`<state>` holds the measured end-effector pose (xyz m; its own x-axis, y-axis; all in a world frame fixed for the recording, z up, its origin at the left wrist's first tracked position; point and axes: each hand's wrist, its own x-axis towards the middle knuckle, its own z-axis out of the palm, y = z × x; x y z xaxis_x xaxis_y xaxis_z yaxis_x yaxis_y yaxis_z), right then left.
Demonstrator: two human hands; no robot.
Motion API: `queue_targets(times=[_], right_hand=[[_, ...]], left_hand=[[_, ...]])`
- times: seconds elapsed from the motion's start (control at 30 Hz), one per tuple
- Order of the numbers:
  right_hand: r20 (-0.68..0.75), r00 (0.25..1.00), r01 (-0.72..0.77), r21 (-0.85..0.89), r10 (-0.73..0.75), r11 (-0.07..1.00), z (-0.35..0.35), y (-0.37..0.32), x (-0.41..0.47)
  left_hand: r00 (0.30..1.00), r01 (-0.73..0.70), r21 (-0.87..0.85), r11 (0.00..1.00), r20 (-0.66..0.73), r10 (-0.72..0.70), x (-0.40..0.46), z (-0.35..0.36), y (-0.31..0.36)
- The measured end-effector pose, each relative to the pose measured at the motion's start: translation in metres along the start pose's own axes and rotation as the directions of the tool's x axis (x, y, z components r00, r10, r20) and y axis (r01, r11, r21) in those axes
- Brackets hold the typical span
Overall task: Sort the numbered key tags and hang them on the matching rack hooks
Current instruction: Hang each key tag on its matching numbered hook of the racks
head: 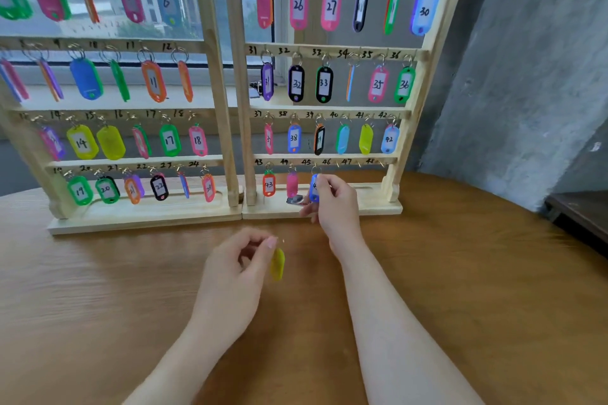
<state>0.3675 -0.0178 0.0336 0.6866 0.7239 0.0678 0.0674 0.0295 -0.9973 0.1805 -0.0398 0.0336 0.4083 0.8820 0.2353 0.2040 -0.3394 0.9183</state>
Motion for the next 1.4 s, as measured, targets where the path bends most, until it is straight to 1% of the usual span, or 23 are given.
queue_targets(times=[0.07, 0.23, 0.27, 0.33, 0.4, 0.47, 0.57, 0.73, 0.8, 0.9, 1.03, 1.1, 1.2, 1.27, 1.33, 1.4], right_hand=[[0.006, 1.0, 0.016, -0.035, -0.015, 0.999, -0.003, 0.005, 0.001], [0.004, 0.99, 0.136, -0.199, -0.138, 0.971, -0.019, 0.01, 0.005], [-0.023, 0.989, 0.14, -0.234, -0.149, 0.962, -0.022, 0.011, 0.006], [-0.119, 0.979, 0.13, -0.278, -0.168, 0.952, -0.026, 0.013, 0.007], [-0.224, 0.956, 0.122, -0.28, -0.188, 0.952, -0.027, 0.015, 0.008], [-0.276, 0.942, 0.119, -0.261, -0.192, 0.958, -0.028, 0.018, 0.008], [-0.292, 0.939, 0.103, -0.262, -0.18, 0.96, -0.027, 0.02, 0.011], [-0.309, 0.938, 0.071, -0.265, -0.154, 0.962, -0.024, 0.022, 0.015], [-0.311, 0.938, 0.068, -0.266, -0.152, 0.962, -0.023, 0.022, 0.017], [-0.3, 0.943, 0.06, -0.274, -0.144, 0.96, -0.024, 0.022, 0.015], [-0.304, 0.942, 0.054, -0.286, -0.144, 0.957, -0.024, 0.022, 0.016], [-0.305, 0.94, 0.062, -0.286, -0.152, 0.956, -0.024, 0.022, 0.015], [-0.309, 0.937, 0.063, -0.313, -0.164, 0.948, -0.025, 0.023, 0.006], [-0.25, 0.955, 0.062, -0.35, -0.157, 0.935, -0.026, 0.02, -0.003], [-0.169, 0.977, 0.049, -0.406, -0.128, 0.913, -0.03, 0.01, -0.014], [-0.128, 0.981, 0.073, -0.451, -0.146, 0.89, -0.04, -0.003, -0.026]], left_hand=[[0.999, -0.031, 0.03, 0.999, -0.007, 0.031, 0.025, 0.008, 0.002], [0.99, -0.128, 0.087, 0.988, -0.047, 0.132, 0.089, 0.029, 0.015], [0.989, -0.132, 0.106, 0.986, -0.049, 0.138, 0.098, 0.034, 0.017], [0.987, -0.136, 0.127, 0.983, -0.065, 0.145, 0.111, 0.044, 0.021], [0.985, -0.133, 0.128, 0.983, -0.089, 0.145, 0.118, 0.051, 0.024], [0.983, -0.125, 0.136, 0.983, -0.114, 0.141, 0.123, 0.056, 0.028], [0.982, -0.102, 0.168, 0.98, -0.14, 0.127, 0.13, 0.057, 0.03], [0.99, -0.083, 0.241, 0.967, -0.091, 0.108, 0.134, 0.057, 0.035], [0.99, -0.093, 0.286, 0.954, -0.08, 0.12, 0.135, 0.059, 0.037], [0.986, -0.111, 0.403, 0.908, -0.07, 0.152, 0.136, 0.061, 0.039], [0.986, -0.091, 0.5, 0.861, -0.075, 0.147, 0.136, 0.062, 0.039], [0.988, -0.074, 0.516, 0.853, -0.078, 0.133, 0.132, 0.062, 0.036], [0.997, -0.037, 0.485, 0.873, -0.041, 0.065, 0.117, 0.06, 0.029], [0.999, -0.025, 0.497, 0.868, -0.01, 0.035, 0.099, 0.056, 0.027], [0.999, -0.05, 0.516, 0.855, 0.027, 0.042, 0.079, 0.049, 0.028], [0.997, -0.074, 0.526, 0.847, 0.068, 0.044, 0.06, 0.043, 0.031]])
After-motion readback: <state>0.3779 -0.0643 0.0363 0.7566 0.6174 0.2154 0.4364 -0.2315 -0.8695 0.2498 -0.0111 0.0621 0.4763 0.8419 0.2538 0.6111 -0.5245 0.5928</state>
